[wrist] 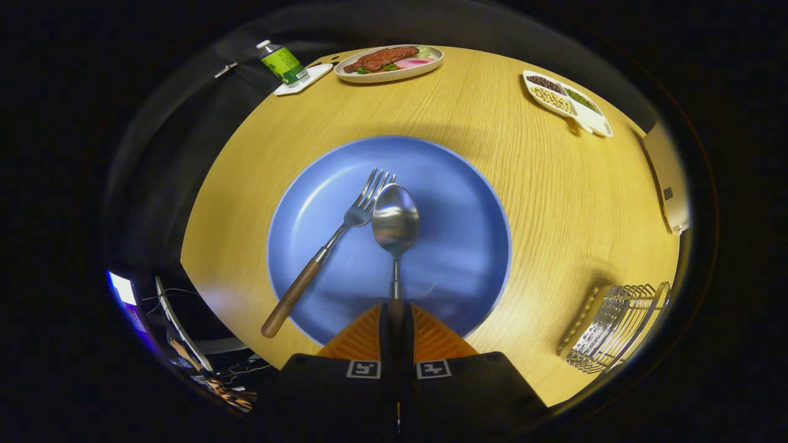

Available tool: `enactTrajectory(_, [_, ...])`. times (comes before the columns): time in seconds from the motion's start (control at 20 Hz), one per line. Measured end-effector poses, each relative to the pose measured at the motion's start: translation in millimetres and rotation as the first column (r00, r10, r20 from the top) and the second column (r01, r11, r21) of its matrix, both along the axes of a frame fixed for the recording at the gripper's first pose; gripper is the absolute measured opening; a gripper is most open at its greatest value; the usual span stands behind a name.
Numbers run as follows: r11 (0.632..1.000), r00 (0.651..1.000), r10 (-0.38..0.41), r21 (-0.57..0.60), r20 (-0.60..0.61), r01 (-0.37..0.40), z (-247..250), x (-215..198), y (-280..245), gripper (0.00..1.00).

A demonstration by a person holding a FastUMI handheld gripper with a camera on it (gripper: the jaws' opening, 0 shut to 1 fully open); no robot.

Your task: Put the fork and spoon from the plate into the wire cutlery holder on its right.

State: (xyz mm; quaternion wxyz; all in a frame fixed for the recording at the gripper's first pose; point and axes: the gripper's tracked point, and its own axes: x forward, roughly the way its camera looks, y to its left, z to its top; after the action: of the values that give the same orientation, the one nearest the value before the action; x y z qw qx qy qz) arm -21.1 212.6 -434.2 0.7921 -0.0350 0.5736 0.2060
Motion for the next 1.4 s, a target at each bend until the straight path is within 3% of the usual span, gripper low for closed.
enactTrajectory(0.4, [0.995,0.998,-0.063,0.081,-0.031,0.065,59,-3,-34,0.06])
enactTrajectory(0.8, [0.996,0.996,-0.086,0.031,-0.026,0.087,107,-15,-122,0.06])
enactTrajectory(1.15, [0.991,0.992,0.050,-0.120,-0.116,-0.064,135,-36,-202,0.06])
enactTrajectory(1.4, [0.951,0.966,0.166,-0.228,-0.198,-0.210,132,-36,-247,0.06])
